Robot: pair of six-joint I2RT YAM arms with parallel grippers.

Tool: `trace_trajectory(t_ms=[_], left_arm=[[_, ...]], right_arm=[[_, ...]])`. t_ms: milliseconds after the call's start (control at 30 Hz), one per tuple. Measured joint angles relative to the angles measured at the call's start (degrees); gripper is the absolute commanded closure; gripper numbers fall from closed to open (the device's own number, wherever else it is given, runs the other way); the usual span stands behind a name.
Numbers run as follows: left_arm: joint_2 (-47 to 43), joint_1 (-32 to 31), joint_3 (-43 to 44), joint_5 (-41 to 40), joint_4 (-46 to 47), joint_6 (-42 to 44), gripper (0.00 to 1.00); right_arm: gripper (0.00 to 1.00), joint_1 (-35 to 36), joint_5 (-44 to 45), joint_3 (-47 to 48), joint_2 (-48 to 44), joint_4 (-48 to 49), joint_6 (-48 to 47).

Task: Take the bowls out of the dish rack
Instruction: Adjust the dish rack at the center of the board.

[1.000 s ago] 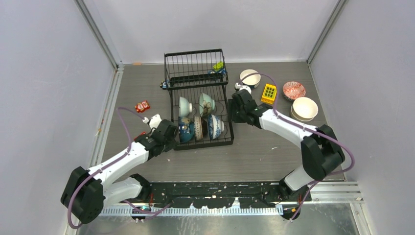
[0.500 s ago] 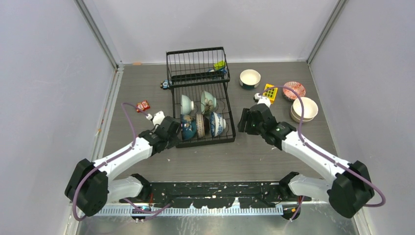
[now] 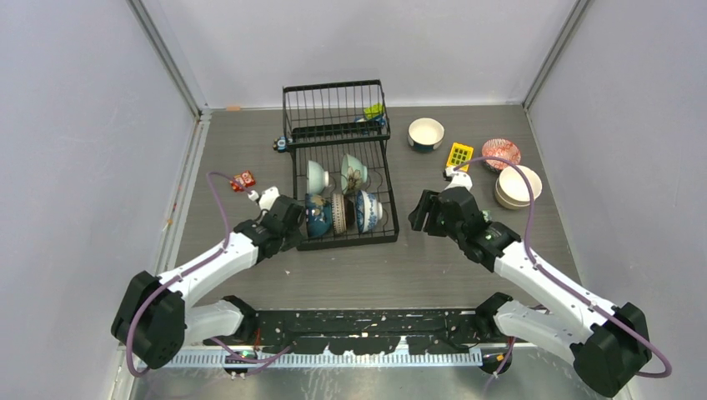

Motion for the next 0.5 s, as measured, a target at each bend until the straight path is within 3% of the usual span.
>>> trace_trajectory(t_ms=[100,300,500], left_arm=[[-0.28,0.15,0.0,0.0,-0.11,0.46,0.9],[-8.02,0.57,0.02,-1.33,-3.34,2.67,0.4],[-19.71,0.85,1.68,-2.82,-8.13,3.69,0.17]], right_arm=[[0.33,0.0,-1.07,-0.85,-1.55,1.14,0.13],[0.16,0.0,-2.01,-3.61,-6.88,2.51,2.95],[0.09,0.0,-1.73,-2.43,-8.72,1.77,6.1]])
